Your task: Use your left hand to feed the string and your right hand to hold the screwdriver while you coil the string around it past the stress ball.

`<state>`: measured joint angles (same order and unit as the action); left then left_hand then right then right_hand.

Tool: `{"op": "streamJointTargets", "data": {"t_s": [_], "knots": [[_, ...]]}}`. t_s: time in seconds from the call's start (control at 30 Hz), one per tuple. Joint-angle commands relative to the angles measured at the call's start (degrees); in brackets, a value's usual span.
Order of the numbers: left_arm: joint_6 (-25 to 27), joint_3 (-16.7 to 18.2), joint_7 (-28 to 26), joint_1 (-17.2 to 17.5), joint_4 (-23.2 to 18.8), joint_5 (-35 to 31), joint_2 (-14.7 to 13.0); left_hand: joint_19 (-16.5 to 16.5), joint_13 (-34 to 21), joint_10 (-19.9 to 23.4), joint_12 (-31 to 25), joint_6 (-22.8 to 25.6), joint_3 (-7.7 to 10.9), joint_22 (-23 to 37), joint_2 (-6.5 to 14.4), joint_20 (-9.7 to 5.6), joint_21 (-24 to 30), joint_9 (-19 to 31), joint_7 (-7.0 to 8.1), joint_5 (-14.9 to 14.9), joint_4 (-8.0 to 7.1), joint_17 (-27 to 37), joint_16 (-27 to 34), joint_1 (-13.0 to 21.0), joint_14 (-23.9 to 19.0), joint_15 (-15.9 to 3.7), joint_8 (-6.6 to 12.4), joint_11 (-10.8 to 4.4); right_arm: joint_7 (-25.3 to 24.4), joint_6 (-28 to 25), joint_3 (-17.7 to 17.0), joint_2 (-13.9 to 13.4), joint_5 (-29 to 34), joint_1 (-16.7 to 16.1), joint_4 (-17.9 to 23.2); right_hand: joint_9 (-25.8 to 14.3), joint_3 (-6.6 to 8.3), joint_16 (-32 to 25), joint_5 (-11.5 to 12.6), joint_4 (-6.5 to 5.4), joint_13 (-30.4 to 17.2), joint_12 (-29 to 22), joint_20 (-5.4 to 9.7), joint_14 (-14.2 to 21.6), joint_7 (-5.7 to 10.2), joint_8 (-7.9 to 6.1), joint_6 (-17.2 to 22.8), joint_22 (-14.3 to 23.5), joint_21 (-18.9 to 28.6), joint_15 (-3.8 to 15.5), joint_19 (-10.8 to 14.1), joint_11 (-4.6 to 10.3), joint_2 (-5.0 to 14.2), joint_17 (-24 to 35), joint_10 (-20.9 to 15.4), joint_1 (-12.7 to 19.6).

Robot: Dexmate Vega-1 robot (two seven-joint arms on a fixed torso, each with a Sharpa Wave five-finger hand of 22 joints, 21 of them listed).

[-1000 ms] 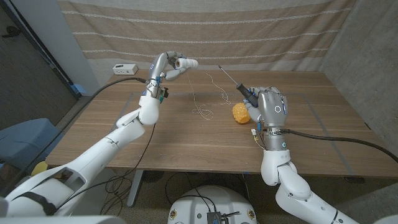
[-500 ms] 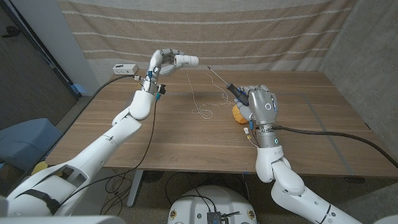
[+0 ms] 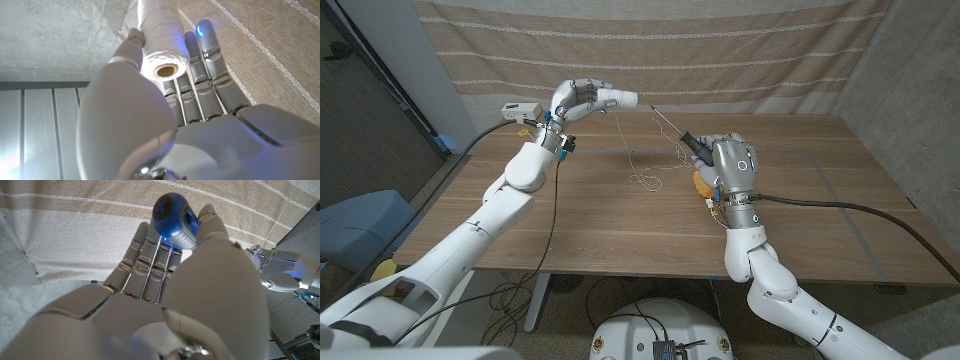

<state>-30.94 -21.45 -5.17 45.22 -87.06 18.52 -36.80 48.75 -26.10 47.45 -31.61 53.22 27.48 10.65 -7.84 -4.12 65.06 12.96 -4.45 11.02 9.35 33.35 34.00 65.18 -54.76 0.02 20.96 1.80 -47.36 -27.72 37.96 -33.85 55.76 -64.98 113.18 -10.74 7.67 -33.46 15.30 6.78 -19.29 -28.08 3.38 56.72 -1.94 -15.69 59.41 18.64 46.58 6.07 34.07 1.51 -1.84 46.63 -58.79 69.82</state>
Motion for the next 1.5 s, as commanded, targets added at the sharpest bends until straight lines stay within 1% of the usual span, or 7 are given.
{"op": "streamJointTargets", "data": {"t_s": [0.03, 0.27, 0.5, 0.67, 0.87, 1.27, 1.5], "knots": [[-1.83, 5.5, 1.99, 6.13, -6.92, 1.4, -2.6, 0.51, -5.34, 1.91, -0.08, 1.43, 0.64, 0.1, 12.51, -7.87, 0.51, 0.28, -1.53, 0.33, -0.43, 0.28, -0.28, 12.67, -8.19, -12.33, -0.23, -1.95, 1.18, -1.76, 1.65, 2.22, -2.06, 4.55, -5.98, -0.72, -0.19, 0.14, 0.4, -0.01, -0.06, 0.26, 8.42, 2.94, 7.99, -0.26, 9.48, 0.09, 0.4, 6.82, -0.21, 3.88, 6.57, 0.33, -4.26, 7.05], [-2.37, 8.86, 1.95, 9.87, -10.25, 2.44, -4.06, 0.48, -5.59, 1.91, 0.05, 1.43, 0.64, 0.06, 12.58, -7.87, 0.8, 0.28, -1.62, 0.29, -0.46, 0.3, -0.59, 12.7, -8.28, -12.3, -0.37, -1.92, 1.42, -2.73, 3.26, 2.55, -2.23, 6.65, -8.48, -0.72, -0.43, 0.43, 0.48, 0.02, -0.22, 0.48, 8.44, 2.92, 7.95, -0.02, 9.41, -0.06, 0.7, 6.82, -0.34, 4.01, 6.47, 0.45, -4.12, 7.19], [-0.13, 9.51, 6.9, 10.24, -12.05, 7.63, -6.03, 0.37, -5.68, 1.91, 0.27, 1.47, 0.66, 0.02, 12.63, -7.92, 1.03, 0.28, -1.51, 0.24, -0.46, 0.34, -0.82, 12.75, -8.54, -12.42, -0.48, -2.06, 1.1, -0.8, 5.67, 2.43, -1.89, 8.38, -8.75, -0.73, -0.71, 0.78, 0.59, -0.06, -0.39, 0.65, 8.45, 2.99, 8.09, 0.26, 9.37, -0.27, 1.07, 6.82, -0.58, 3.97, 6.52, 0.6, -4.28, 7.28], [3.74, 8.66, 12.43, 8.56, -13.01, 12.04, -8.18, 0.25, -5.9, 1.82, 0.34, 1.31, 0.67, 0.0, 12.7, -7.93, 1.14, 0.29, -1.51, 0.2, -0.49, 0.36, -1.04, 12.75, -8.49, -12.43, -0.63, -2.01, 0.37, 1.87, 7.3, 2.4, -1.12, 9.69, -8.24, -0.73, -0.84, 0.99, 0.67, -0.11, -0.5, 0.74, 8.45, 3.04, 8.16, 0.39, 9.44, -0.4, 1.26, 6.83, -0.73, 4.0, 6.63, 0.67, -4.39, 7.34], [7.21, 6.92, 17.38, 5.64, -12.66, 16.08, -8.31, 0.17, -6.01, 1.89, 0.43, 1.3, 0.68, -0.02, 12.74, -7.89, 1.28, 0.33, -1.5, 0.17, -0.5, 0.37, -1.25, 12.75, -8.53, -12.51, -0.7, -2.02, -0.82, 5.01, 8.75, 2.86, -0.05, 10.99, -7.84, -0.74, -1.11, 1.32, 0.76, -0.17, -0.56, 0.96, 8.44, 3.01, 8.16, 0.52, 9.62, -0.57, 1.55, 6.83, -0.92, 4.19, 6.59, 0.75, -4.43, 7.38], [11.19, 4.4, 18.82, 1.84, -11.82, 16.17, -6.94, -0.12, -6.03, 2.11, 0.8, 1.51, 0.7, -0.1, 12.76, -7.86, 1.56, 0.34, -1.53, 0.12, -0.51, 0.38, -1.72, 12.73, -8.81, -12.45, -0.84, -2.05, -1.32, 9.88, 10.93, 2.7, 3.29, 12.97, -7.72, -0.73, -1.56, 1.97, 0.99, -0.12, -0.51, 1.49, 8.44, 3.18, 8.3, 0.82, 9.99, -0.95, 2.19, 6.87, -1.31, 4.32, 6.55, 0.93, -4.7, 7.78], [12.52, 3.75, 17.45, 0.74, -11.76, 15.08, -6.12, -0.15, -6.18, 2.12, 0.92, 1.56, 0.71, -0.11, 12.75, -7.83, 1.74, 0.35, -1.65, 0.11, -0.5, 0.39, -1.94, 12.75, -8.92, -12.47, -0.91, -1.94, -1.51, 12.5, 11.96, 2.16, 5.81, 14.05, -8.29, -0.74, -1.84, 2.38, 1.14, -0.06, -0.57, 1.79, 8.42, 3.23, 8.42, 1.07, 10.0, -1.17, 2.59, 6.93, -1.51, 4.32, 6.51, 1.03, -4.72, 8.07]]}}
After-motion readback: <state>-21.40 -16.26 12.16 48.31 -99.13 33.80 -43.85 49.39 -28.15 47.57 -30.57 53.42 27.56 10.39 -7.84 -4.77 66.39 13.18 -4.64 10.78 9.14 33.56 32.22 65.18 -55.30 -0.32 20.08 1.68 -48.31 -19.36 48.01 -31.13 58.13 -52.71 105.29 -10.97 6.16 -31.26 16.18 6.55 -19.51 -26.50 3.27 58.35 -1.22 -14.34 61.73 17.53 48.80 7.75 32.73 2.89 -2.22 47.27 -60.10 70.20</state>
